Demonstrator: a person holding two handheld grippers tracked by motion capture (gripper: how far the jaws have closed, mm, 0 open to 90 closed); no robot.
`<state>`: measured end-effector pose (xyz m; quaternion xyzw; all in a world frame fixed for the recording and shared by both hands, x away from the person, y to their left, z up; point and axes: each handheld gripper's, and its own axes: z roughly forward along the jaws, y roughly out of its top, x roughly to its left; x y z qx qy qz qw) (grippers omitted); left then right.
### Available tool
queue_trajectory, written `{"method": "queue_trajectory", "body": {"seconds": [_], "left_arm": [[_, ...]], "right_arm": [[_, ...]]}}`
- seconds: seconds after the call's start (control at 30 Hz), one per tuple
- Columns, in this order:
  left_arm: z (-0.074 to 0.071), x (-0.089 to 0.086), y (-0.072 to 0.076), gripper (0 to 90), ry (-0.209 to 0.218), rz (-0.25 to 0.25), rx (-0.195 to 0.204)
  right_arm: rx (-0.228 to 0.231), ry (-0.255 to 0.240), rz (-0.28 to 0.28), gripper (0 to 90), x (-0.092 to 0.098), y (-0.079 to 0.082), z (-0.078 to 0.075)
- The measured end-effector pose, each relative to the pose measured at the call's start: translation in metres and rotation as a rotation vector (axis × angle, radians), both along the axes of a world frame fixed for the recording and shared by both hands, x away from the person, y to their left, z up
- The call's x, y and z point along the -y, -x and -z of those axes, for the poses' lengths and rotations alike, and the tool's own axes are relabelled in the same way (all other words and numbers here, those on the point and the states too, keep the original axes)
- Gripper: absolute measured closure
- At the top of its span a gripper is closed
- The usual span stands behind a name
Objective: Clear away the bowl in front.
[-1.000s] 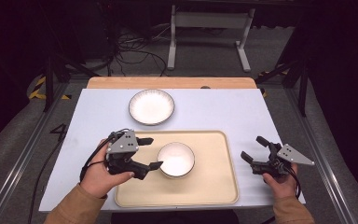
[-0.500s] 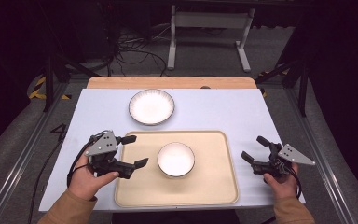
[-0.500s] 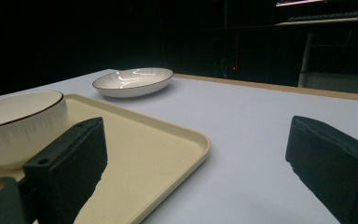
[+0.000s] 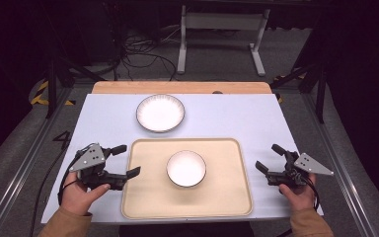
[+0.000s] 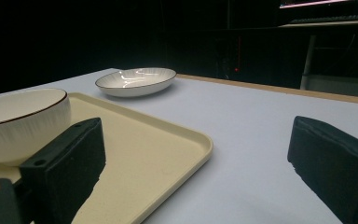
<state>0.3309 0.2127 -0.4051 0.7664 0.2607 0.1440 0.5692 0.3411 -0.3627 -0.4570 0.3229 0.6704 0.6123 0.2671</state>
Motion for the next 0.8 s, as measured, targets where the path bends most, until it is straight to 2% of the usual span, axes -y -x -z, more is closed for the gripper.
{"method": "queue_trajectory", "body": {"seconds": [0.2, 0.3, 0.5, 0.63, 0.8], "left_arm": [[0.013, -0.011, -0.001, 13.2, 0.012, -0.043, 0.002], [0.022, -0.016, -0.003, 11.6, 0.045, -0.035, -0.021], [0.038, -0.022, -0.002, 9.4, 0.081, -0.043, -0.002], [0.048, -0.021, -0.002, 8.8, 0.058, -0.072, 0.011], [0.056, -0.023, -0.003, 8.7, 0.049, -0.109, 0.016]], "right_arm": [[0.000, -0.001, -0.001, 4.3, 0.000, 0.000, 0.000], [0.002, -0.003, -0.005, 4.3, 0.000, 0.000, 0.000], [0.002, -0.004, -0.006, 4.3, 0.001, 0.000, 0.000], [0.003, -0.004, -0.007, 4.3, 0.001, 0.000, 0.000], [0.006, -0.002, -0.007, 4.3, 0.001, 0.000, 0.000]]}}
